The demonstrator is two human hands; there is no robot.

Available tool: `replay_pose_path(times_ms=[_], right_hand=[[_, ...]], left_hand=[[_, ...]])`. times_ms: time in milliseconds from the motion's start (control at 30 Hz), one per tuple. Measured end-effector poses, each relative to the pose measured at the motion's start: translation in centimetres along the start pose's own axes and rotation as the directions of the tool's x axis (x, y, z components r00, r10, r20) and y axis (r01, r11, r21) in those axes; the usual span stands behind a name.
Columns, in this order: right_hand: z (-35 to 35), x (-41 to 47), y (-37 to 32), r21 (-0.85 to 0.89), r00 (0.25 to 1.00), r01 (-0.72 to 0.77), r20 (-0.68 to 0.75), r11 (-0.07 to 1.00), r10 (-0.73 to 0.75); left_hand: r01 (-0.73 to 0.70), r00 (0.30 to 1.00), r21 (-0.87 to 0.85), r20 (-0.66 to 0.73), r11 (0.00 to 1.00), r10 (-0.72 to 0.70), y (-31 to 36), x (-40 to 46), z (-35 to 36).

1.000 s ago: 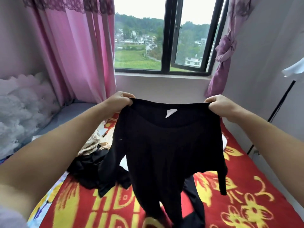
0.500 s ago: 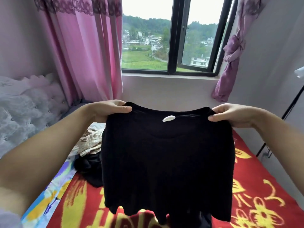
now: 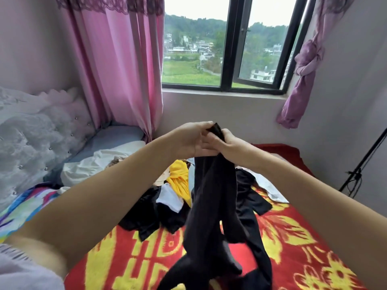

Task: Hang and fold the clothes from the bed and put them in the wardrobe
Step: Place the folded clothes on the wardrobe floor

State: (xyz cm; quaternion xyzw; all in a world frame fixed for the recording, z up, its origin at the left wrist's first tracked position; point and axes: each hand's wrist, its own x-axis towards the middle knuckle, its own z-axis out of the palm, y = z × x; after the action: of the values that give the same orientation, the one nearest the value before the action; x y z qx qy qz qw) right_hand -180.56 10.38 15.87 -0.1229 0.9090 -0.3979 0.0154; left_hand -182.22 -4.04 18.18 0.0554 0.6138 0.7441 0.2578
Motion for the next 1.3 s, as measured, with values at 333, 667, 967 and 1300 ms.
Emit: replay_pose_path(times_ms=[333, 667, 967, 1300], right_hand=[[-1.8, -0.5, 0.7, 0.064, 0.982, 0.185, 0.024, 0.981, -0.187], [-1.1, -1.4, 7.8, -0.038, 0.982, -0.104, 0.156, 0.994, 0.109], [0.9, -0.7, 14.7, 0.072, 0.998, -0.04, -0.05, 0.997, 0.044], [4.6, -1.1, 15.7, 0.123, 0.981, 0.191, 0.004, 0.974, -0.193]], left_hand=[[-0.312, 0.849, 0.924, 0.168, 0.219, 0.501, -1.5, -1.1, -0.8], [-0.354, 0.863, 0.902, 0.214, 0.245, 0.458, 0.9, -0.4, 1.3], [-0.269, 0.88, 0.933, 0.138, 0.239, 0.454, 0.2, -0.9, -1.3], [-0.13, 0.846, 0.91, -0.105, 0.393, 0.523, 1.4, -4.6, -9.4]])
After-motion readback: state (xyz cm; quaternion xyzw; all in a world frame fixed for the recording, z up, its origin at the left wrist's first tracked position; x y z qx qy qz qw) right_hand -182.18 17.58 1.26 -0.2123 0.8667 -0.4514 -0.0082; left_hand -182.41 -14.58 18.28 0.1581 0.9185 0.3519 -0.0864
